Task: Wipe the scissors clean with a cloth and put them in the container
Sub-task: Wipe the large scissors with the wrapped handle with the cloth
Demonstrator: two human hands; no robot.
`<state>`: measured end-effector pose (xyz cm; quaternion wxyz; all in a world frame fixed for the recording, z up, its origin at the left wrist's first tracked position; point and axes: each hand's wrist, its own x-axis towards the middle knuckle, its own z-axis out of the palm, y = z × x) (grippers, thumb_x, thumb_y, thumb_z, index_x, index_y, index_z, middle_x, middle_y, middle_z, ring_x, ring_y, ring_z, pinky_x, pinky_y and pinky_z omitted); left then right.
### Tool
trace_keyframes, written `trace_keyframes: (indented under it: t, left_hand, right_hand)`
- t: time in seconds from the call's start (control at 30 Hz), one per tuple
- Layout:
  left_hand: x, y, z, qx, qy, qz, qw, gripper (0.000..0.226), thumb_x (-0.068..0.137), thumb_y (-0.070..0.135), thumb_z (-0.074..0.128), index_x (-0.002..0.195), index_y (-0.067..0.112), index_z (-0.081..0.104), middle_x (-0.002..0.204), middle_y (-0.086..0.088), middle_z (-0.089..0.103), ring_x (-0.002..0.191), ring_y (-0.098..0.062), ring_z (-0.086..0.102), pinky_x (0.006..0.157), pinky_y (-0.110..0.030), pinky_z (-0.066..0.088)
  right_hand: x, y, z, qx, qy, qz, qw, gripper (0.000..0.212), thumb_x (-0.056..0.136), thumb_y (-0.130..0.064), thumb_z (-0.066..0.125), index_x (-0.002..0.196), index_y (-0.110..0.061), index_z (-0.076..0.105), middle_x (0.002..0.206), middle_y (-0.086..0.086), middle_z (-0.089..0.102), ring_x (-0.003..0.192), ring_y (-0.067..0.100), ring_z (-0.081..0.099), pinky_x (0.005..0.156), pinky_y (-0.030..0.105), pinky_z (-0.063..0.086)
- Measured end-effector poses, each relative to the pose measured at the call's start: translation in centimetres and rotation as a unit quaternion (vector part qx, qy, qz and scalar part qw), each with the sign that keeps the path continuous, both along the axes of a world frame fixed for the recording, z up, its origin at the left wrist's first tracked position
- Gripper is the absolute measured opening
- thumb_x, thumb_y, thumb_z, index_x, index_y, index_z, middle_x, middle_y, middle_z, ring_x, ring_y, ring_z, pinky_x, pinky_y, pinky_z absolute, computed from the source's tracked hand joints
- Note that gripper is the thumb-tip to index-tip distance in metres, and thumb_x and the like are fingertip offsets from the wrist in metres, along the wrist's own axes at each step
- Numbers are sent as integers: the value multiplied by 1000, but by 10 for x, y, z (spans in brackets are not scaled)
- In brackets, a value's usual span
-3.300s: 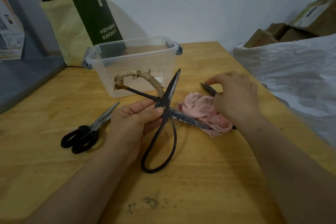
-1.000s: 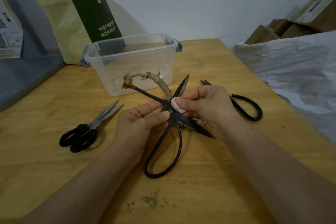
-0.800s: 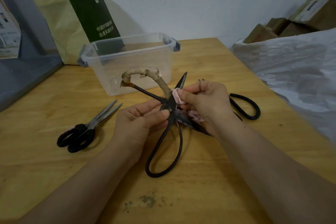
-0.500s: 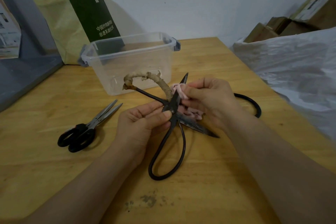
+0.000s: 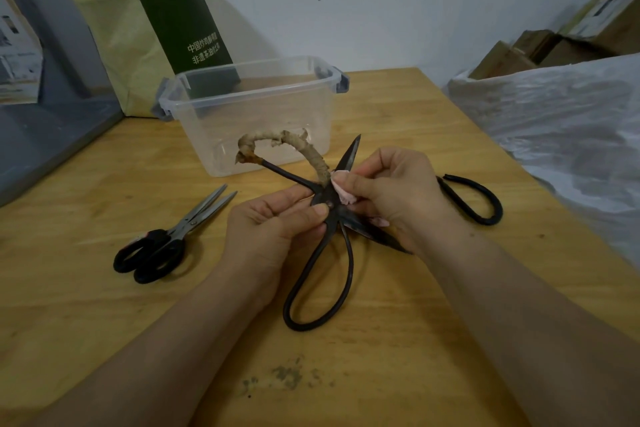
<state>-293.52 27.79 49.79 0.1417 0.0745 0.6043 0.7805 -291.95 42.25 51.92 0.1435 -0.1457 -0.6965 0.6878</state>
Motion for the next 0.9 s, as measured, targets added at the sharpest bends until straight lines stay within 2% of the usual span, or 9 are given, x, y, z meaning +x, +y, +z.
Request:
trace_keyframes:
  t: [0.1,0.23,0.37,0.43,0.5,0.53,0.67,0.77,0.9]
  left_hand:
    - [1,1,0,11,-3,8,1000,29,76,-6,64,104,4,68,95,-13,74,80,-19,72,63,-19,57]
    - [2,0,1,6,10,10,1000,26,76,-6,64,97,9,69,88,-8,75,75,-14,72,59,-17,56]
    - [-1,-1,0,1,10,10,1000,35,74,-4,66,109,0,66,95,-13,74,82,-19,72,63,-19,57]
    - [-2,-1,-2,2,1,17,1000,39,73,-4,66,112,-1,64,96,-13,74,84,-20,72,64,-19,57]
    - [-2,0,-2,1,-3,15,1000,40,73,-3,67,113,3,64,95,-9,74,83,-17,72,63,-19,57]
    - [-2,0,-2,-1,-2,9,1000,40,73,-3,67,112,5,64,95,-8,74,84,-16,72,64,-19,57]
    - [-1,-2,-1,-1,1,-36,999,37,67,-1,67,104,5,67,95,-10,74,86,-19,72,72,-23,58]
    - [0,-3,-1,7,-1,-47,999,40,68,-6,65,107,1,67,98,-15,73,91,-24,71,76,-28,58]
    - [1,-2,-1,-3,-9,-22,1000,34,74,-14,62,105,-1,67,94,-16,73,87,-26,72,72,-27,59]
  right_hand:
    - [1,3,0,23,1,7,1000,20,75,-8,78,75,-11,57,68,6,66,58,15,65,49,22,50]
    - [9,4,0,66,-16,68,995,19,70,-10,81,78,-10,63,70,4,69,48,1,60,40,11,39]
    - [3,-1,-1,63,-15,31,997,20,72,-9,80,70,-11,60,62,1,64,38,-3,52,36,10,36]
    - [0,3,-2,132,-2,-6,991,20,75,-12,78,69,-16,59,64,2,64,46,4,58,40,17,44]
    - [1,9,-2,212,16,-38,976,19,77,-17,78,69,-23,62,67,0,64,60,14,63,54,29,55]
    - [2,11,0,222,26,-41,974,17,76,-19,78,69,-26,64,67,-2,64,64,14,64,59,31,56]
    - [9,11,7,243,23,34,969,2,80,-25,75,81,-26,73,65,-6,68,59,6,64,63,27,56]
    - [9,7,6,304,-5,94,948,12,86,-25,67,96,-27,73,78,-9,70,69,9,67,72,31,58]
    - [7,1,6,417,-6,98,904,5,86,-31,66,88,-33,71,82,-12,62,83,13,61,78,43,54]
